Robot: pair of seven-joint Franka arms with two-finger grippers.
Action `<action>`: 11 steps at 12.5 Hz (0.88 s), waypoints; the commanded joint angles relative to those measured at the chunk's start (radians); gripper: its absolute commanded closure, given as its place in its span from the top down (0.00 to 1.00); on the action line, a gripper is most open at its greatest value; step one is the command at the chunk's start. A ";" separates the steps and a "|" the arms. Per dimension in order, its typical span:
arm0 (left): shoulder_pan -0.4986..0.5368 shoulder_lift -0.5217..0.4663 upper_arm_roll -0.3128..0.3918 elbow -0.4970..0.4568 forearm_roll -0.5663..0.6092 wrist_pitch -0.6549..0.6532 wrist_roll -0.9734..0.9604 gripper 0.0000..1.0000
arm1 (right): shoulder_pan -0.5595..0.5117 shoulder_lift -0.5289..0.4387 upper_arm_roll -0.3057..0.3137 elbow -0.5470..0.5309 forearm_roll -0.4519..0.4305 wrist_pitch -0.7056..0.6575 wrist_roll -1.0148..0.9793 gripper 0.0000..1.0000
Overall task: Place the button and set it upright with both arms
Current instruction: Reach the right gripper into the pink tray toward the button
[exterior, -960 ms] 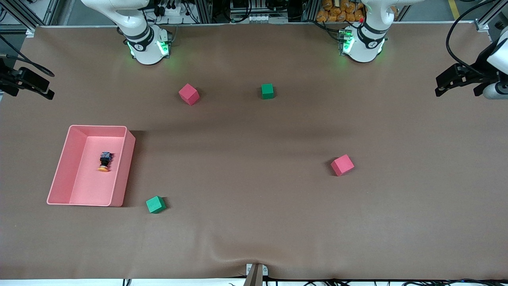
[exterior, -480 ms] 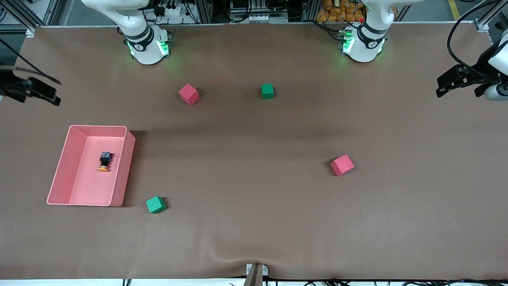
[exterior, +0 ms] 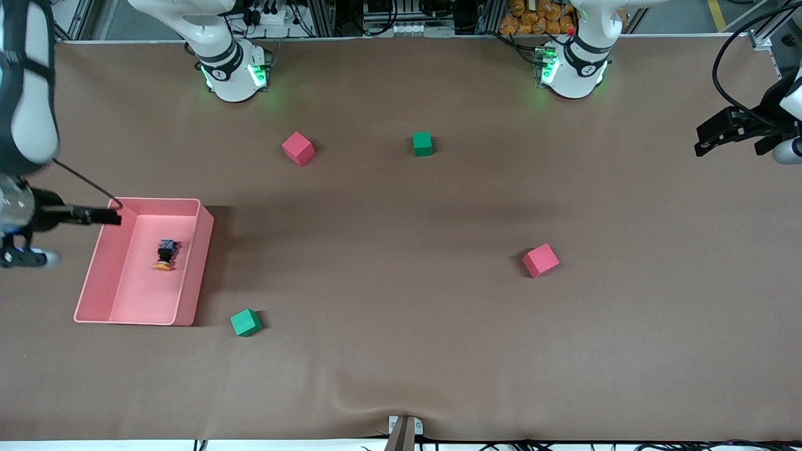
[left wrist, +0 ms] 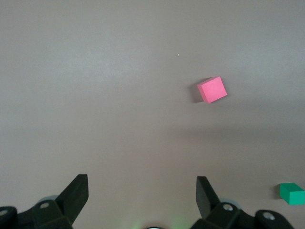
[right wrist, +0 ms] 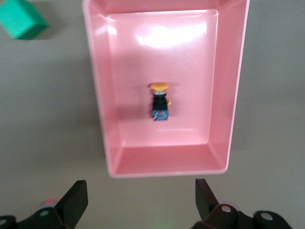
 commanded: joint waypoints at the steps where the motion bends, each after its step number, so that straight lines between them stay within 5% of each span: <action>1: 0.007 0.011 -0.003 0.019 -0.003 -0.007 0.020 1.00 | -0.011 0.032 -0.009 -0.117 0.002 0.166 -0.048 1.00; 5: 0.007 0.011 -0.005 0.016 -0.005 -0.006 0.020 1.00 | -0.029 0.130 -0.012 -0.194 0.091 0.368 -0.158 1.00; 11: 0.007 0.018 -0.005 0.019 -0.005 -0.004 0.020 1.00 | -0.048 0.204 -0.012 -0.271 0.094 0.574 -0.204 1.00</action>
